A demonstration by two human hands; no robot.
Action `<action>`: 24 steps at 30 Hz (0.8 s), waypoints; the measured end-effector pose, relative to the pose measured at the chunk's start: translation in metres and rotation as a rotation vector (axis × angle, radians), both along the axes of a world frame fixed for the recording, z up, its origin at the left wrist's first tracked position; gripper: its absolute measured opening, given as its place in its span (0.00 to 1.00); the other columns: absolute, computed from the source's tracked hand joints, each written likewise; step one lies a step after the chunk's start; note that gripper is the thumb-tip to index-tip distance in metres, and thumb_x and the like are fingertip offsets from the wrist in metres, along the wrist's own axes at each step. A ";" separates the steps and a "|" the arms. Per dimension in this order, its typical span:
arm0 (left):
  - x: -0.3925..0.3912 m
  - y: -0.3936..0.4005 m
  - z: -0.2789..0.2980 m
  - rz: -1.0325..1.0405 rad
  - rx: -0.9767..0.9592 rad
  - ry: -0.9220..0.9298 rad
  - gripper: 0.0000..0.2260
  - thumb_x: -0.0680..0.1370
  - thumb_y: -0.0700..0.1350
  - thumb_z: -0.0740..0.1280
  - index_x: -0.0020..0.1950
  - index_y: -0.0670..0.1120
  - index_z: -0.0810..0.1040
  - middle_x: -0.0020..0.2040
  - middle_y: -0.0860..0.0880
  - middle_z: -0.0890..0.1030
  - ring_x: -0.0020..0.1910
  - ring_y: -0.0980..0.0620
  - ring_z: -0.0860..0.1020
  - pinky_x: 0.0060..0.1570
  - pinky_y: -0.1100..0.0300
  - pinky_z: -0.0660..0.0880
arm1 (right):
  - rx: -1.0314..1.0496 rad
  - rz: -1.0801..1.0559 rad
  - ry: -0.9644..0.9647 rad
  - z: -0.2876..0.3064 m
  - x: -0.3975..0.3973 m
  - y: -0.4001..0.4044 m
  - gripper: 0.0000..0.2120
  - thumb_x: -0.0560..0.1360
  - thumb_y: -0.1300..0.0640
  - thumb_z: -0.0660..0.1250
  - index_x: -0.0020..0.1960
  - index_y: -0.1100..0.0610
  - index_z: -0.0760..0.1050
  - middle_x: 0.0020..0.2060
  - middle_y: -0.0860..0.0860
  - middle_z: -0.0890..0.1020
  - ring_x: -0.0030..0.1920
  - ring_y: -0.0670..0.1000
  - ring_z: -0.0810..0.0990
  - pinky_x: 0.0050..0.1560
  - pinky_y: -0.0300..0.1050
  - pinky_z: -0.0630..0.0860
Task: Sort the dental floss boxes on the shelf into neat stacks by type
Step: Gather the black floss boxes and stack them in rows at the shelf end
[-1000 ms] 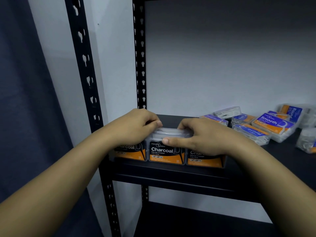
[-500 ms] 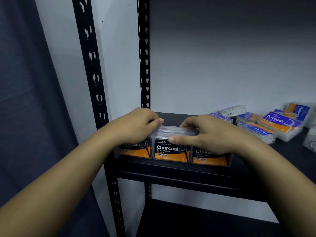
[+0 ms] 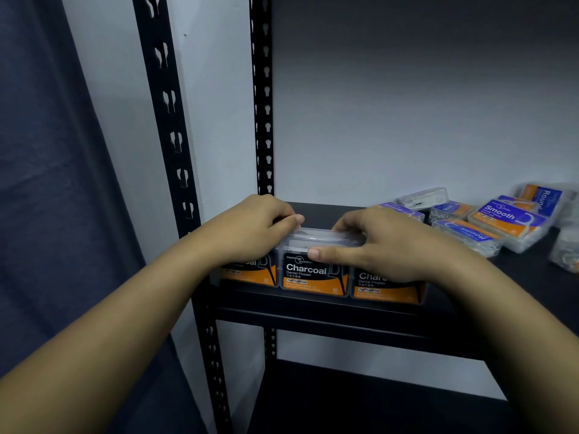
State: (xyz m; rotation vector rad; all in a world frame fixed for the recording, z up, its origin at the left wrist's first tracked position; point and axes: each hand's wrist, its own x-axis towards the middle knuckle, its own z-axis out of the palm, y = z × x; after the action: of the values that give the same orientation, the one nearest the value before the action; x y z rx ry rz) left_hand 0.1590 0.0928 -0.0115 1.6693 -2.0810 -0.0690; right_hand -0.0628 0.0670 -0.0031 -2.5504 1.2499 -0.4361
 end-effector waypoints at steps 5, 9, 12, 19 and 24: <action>0.000 0.003 -0.001 0.015 -0.004 0.007 0.18 0.84 0.55 0.59 0.47 0.47 0.83 0.38 0.44 0.82 0.32 0.53 0.74 0.32 0.60 0.69 | -0.032 -0.012 0.010 0.000 0.003 0.002 0.40 0.58 0.17 0.59 0.55 0.44 0.80 0.45 0.44 0.84 0.45 0.43 0.82 0.50 0.51 0.83; 0.001 0.006 -0.001 0.022 -0.018 -0.004 0.18 0.84 0.55 0.58 0.45 0.47 0.82 0.36 0.46 0.81 0.28 0.56 0.71 0.27 0.66 0.65 | -0.031 -0.014 0.007 0.000 0.004 0.003 0.39 0.59 0.17 0.61 0.55 0.44 0.80 0.45 0.44 0.84 0.45 0.43 0.82 0.50 0.51 0.83; 0.001 0.008 -0.001 0.026 -0.019 -0.004 0.19 0.84 0.55 0.58 0.46 0.46 0.82 0.36 0.45 0.81 0.29 0.55 0.71 0.27 0.65 0.65 | -0.019 -0.018 0.012 0.001 0.005 0.005 0.39 0.59 0.18 0.61 0.56 0.44 0.80 0.45 0.44 0.84 0.45 0.43 0.82 0.50 0.50 0.83; 0.002 0.010 -0.002 0.029 -0.011 -0.004 0.18 0.84 0.56 0.58 0.48 0.47 0.83 0.37 0.46 0.82 0.32 0.50 0.75 0.31 0.60 0.68 | -0.022 -0.023 0.011 0.002 0.006 0.009 0.40 0.57 0.17 0.59 0.54 0.45 0.81 0.44 0.45 0.85 0.45 0.44 0.82 0.50 0.53 0.83; 0.002 0.011 -0.002 0.024 -0.016 0.004 0.18 0.84 0.56 0.59 0.47 0.47 0.83 0.36 0.46 0.81 0.31 0.53 0.74 0.30 0.60 0.67 | -0.013 -0.033 0.003 0.002 0.007 0.012 0.40 0.57 0.17 0.60 0.54 0.45 0.81 0.44 0.45 0.84 0.44 0.43 0.82 0.50 0.53 0.83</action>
State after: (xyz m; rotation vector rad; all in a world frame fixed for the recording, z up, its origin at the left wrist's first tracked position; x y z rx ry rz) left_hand 0.1605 0.1034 -0.0137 1.6834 -2.0526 -0.0475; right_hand -0.0557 0.0789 -0.0013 -2.5456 1.2962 -0.4488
